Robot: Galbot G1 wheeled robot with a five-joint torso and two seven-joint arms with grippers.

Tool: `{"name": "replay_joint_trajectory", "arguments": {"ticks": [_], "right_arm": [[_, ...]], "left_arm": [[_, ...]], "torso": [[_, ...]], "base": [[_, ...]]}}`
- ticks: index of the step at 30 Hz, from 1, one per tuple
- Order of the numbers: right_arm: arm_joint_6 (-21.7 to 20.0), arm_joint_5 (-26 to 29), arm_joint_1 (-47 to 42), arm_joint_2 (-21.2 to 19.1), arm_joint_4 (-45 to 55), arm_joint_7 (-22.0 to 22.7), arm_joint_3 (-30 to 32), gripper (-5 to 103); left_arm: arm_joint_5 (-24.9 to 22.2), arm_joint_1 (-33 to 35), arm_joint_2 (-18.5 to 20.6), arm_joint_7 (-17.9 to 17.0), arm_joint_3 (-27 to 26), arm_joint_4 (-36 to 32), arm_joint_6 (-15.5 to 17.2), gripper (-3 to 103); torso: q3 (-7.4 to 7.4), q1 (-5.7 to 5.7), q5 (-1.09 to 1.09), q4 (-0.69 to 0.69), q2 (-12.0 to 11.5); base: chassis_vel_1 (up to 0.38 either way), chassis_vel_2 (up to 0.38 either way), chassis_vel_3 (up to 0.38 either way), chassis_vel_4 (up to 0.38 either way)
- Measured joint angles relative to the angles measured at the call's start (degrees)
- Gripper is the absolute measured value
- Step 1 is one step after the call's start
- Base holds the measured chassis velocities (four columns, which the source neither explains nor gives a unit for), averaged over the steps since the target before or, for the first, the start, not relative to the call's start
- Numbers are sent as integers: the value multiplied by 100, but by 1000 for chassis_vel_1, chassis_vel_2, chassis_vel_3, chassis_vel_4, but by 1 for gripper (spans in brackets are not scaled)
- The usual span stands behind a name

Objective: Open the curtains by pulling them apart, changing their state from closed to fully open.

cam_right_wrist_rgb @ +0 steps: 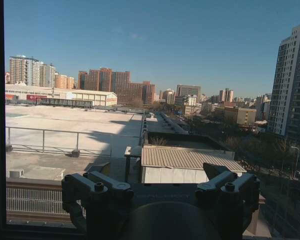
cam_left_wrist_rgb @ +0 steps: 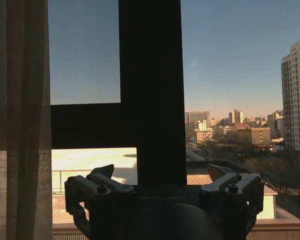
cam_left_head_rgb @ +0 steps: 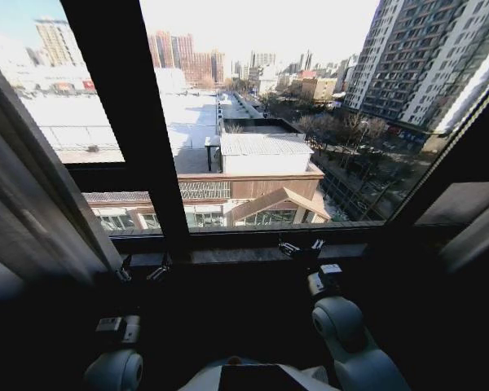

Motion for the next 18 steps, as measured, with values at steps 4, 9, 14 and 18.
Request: {"name": "replay_joint_trajectory", "arguments": {"ticks": [4, 9, 14, 18], "right_arm": [[2, -15, -6, 5, -2, -3, -7, 100], [9, -27, -10, 14, -21, -6, -37, 100], [91, -74, -1, 17, -90, -7, -115, 100], [176, -153, 30, 23, -169, -27, -141, 100]], "left_arm": [[0, -1, -2, 0, 8, 13, 0, 100], [1, 2, -2, 0, -1, 44, -21, 100], [1, 2, 3, 0, -17, 56, -31, 100], [1, -44, 14, -1, -32, 100, -13, 100]], "torso": [[-1, 0, -4, -1, 0], [0, 1, -3, 0, 0], [0, 1, -3, 0, 0], [-2, -1, -6, -1, 1]], "base": [[322, 350, -322, -358], [354, 357, -347, -368], [349, 347, -357, -376], [315, 335, -309, -334]]}}
